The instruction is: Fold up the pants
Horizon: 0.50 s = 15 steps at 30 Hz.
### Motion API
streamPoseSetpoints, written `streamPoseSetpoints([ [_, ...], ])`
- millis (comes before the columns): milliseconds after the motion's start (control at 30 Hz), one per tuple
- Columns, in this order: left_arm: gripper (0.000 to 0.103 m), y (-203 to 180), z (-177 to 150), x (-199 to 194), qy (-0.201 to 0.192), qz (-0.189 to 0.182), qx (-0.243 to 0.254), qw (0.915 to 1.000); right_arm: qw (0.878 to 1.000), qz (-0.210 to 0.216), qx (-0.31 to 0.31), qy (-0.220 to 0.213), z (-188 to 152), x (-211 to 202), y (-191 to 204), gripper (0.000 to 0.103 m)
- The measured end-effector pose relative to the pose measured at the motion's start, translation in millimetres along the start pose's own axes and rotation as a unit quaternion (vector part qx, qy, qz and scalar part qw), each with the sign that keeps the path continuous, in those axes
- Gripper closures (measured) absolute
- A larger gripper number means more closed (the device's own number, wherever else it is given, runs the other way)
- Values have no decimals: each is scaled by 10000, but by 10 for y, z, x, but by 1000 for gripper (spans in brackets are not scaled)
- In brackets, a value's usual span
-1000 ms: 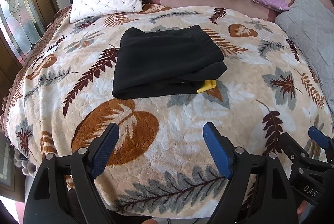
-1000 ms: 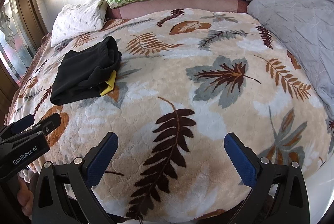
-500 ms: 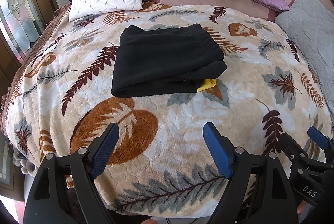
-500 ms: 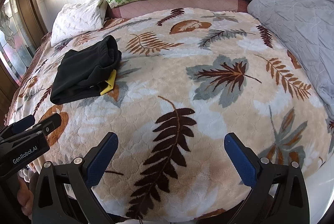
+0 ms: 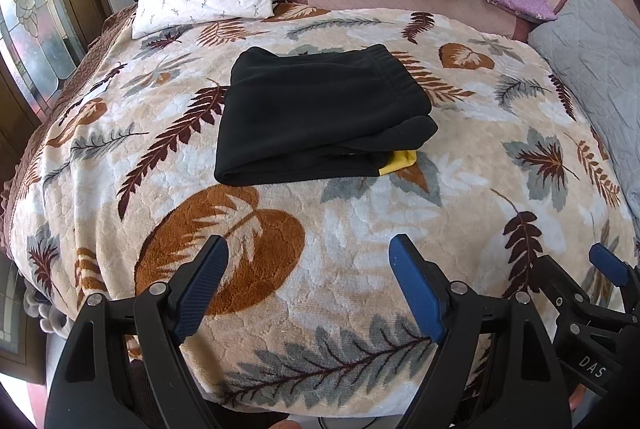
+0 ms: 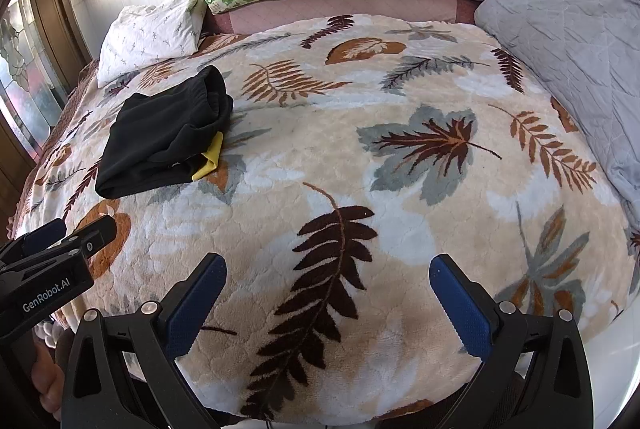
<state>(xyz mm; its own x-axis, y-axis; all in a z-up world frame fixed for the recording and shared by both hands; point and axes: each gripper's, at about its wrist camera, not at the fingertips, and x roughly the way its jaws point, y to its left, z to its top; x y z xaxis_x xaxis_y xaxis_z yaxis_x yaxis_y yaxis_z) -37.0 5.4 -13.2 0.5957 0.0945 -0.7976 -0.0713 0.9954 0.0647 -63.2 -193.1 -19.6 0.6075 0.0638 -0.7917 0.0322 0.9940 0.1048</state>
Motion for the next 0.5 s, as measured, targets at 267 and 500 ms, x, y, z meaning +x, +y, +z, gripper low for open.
streamPoseSetpoints([
  [267,20,42,0,41,57,-41,-45,10000,10000,-7,-35,2,4,12,2,1],
  [500,20,60,1,50,69,-24,-57,10000,10000,-23,-66,7,11,18,5,1],
])
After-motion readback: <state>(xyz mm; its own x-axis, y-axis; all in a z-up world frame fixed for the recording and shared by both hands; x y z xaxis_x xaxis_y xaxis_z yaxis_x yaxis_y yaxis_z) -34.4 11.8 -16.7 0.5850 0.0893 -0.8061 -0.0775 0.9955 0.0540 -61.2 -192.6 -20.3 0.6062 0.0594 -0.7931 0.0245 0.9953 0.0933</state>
